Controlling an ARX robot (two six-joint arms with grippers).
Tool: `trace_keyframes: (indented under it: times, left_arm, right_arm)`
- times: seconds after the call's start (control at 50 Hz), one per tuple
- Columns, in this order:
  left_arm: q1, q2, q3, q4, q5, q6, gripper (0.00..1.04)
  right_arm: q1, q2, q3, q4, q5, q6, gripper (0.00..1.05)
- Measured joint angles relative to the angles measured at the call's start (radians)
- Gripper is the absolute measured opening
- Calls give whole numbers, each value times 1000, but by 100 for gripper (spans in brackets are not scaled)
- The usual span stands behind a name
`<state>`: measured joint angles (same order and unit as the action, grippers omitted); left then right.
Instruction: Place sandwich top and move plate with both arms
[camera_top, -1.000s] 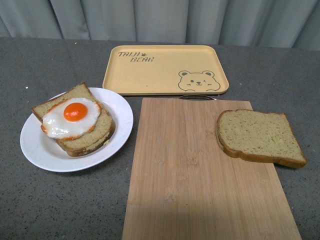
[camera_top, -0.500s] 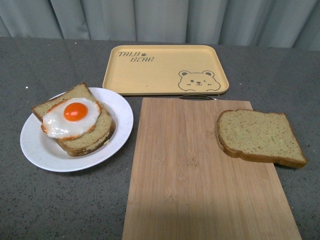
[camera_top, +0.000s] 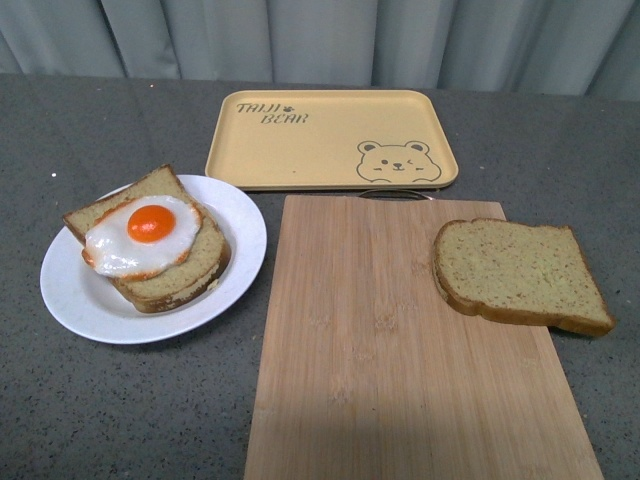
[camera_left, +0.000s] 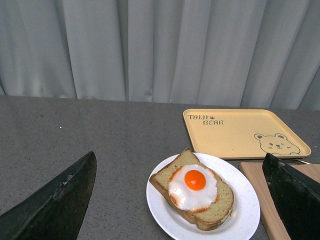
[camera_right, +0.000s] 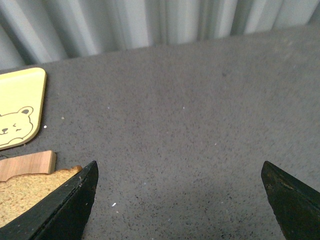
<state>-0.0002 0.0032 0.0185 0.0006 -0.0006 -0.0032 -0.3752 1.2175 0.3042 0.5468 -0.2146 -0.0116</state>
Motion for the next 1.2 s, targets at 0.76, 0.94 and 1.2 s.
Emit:
trace_keyframes:
  times: [0.76, 0.94, 1.2]
  left_arm:
    - [0, 0, 0, 0, 0, 0, 98]
    - [0, 0, 0, 0, 0, 0, 98]
    - [0, 0, 0, 0, 0, 0, 98]
  right_arm:
    - [133, 724, 412, -283, -390, 232, 95]
    - [199, 806, 457, -301, -411, 300, 95]
    - [223, 837, 492, -342, -377, 345, 52]
